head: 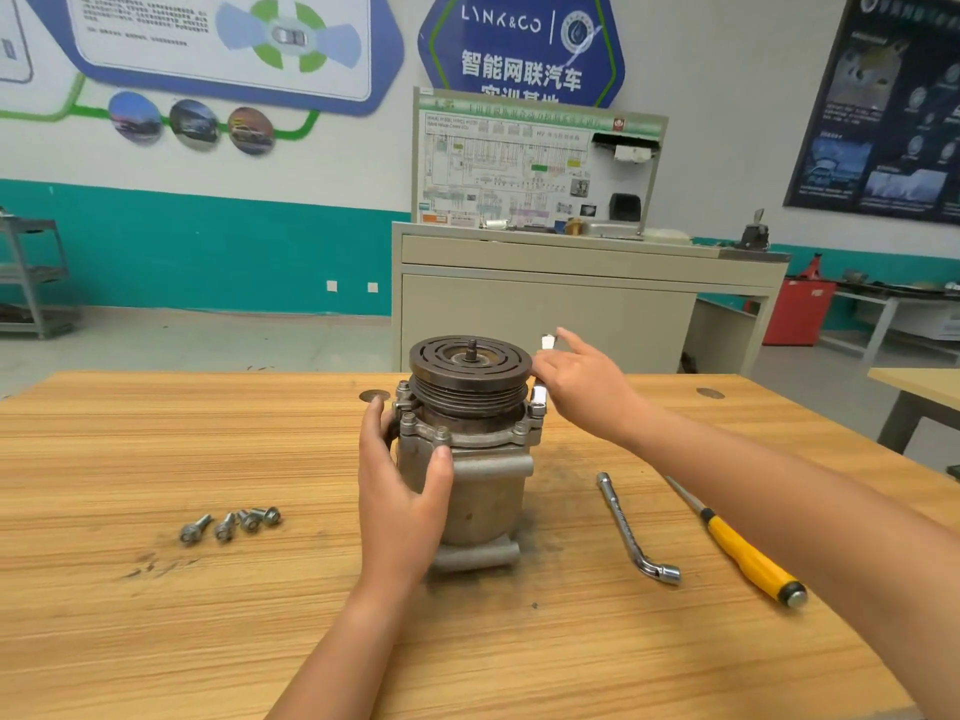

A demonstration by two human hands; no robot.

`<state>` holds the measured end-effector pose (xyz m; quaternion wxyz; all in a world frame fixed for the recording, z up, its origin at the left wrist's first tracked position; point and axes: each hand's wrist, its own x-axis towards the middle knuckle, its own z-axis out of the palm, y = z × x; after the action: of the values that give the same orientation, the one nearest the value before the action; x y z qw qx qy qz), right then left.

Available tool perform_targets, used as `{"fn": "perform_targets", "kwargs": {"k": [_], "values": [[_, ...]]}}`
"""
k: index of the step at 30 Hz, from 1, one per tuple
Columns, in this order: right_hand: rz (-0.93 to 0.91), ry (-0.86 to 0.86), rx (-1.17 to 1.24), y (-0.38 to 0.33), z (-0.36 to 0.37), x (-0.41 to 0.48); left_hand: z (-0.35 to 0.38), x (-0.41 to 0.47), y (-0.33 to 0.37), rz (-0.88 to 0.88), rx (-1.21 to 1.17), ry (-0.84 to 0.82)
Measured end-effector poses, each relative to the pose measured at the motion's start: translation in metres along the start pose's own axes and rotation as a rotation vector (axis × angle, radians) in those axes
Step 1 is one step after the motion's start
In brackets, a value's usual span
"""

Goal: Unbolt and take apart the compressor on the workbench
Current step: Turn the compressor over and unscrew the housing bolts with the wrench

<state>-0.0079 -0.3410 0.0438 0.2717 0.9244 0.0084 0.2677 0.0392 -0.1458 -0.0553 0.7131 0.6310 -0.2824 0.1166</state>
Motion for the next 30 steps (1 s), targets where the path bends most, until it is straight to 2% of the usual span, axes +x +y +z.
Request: {"fn": "perform_targets", "kwargs": {"k": [4,7,9,11,17,21,27,30], "values": [[-0.029,0.104,0.074,0.000,0.000,0.000,0.000,0.002,0.000,0.000,0.007,0.001],[0.255,0.210,0.224,0.005,-0.008,-0.012,-0.001,0.002,-0.001,0.008,0.012,-0.006],[0.437,0.186,0.287,0.005,-0.020,-0.025,-0.001,0.001,-0.002,0.015,0.016,-0.002],[0.480,0.119,0.253,0.004,-0.033,-0.039,0.000,0.001,-0.003,0.012,0.018,-0.001],[0.455,-0.222,0.129,-0.017,-0.064,-0.064,0.001,0.002,-0.007,-0.003,0.020,0.009],[0.390,-0.345,0.088,-0.033,-0.070,-0.059,0.001,0.001,-0.007,-0.005,0.019,0.010],[0.268,-0.514,-0.120,-0.048,-0.091,-0.043,0.001,0.001,-0.006,-0.005,0.019,0.012],[0.235,-0.551,-0.155,-0.052,-0.091,-0.040,0.001,0.001,-0.007,-0.005,0.015,0.015]]}}
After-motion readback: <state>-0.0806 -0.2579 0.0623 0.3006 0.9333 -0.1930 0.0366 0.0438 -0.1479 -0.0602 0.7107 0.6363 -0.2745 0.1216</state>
